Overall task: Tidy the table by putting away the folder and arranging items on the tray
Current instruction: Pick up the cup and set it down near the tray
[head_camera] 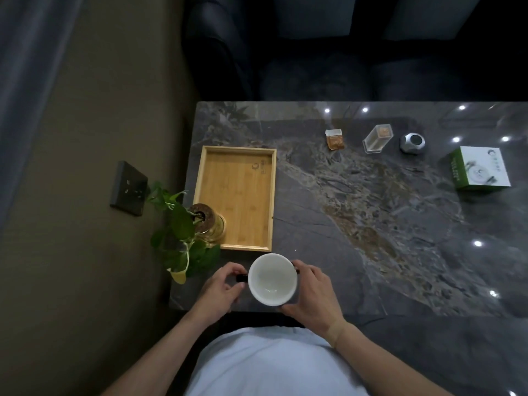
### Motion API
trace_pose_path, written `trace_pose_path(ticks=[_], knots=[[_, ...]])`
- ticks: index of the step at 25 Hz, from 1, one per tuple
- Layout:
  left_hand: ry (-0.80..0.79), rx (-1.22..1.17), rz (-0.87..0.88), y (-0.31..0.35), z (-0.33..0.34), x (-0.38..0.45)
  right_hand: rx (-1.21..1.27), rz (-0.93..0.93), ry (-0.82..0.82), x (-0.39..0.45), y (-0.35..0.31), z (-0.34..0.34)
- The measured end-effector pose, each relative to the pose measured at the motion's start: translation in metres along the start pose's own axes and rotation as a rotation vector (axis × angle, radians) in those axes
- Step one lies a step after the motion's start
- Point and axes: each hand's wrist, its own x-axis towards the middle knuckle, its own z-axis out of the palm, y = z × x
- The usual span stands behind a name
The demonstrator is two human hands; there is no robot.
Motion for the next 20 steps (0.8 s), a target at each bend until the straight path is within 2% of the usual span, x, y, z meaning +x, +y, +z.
trace_pose_path(ticks=[9, 20], knots=[[0.021, -0.001, -0.031, -0.008, -0.007, 0.007, 0.001, 0.012, 0.021, 0.009, -0.008, 0.009], [0.006, 0.035, 0.017, -0.011, -0.013, 0.012, -0.009, -0.003, 0.04, 0.013, -0.012, 0.011]])
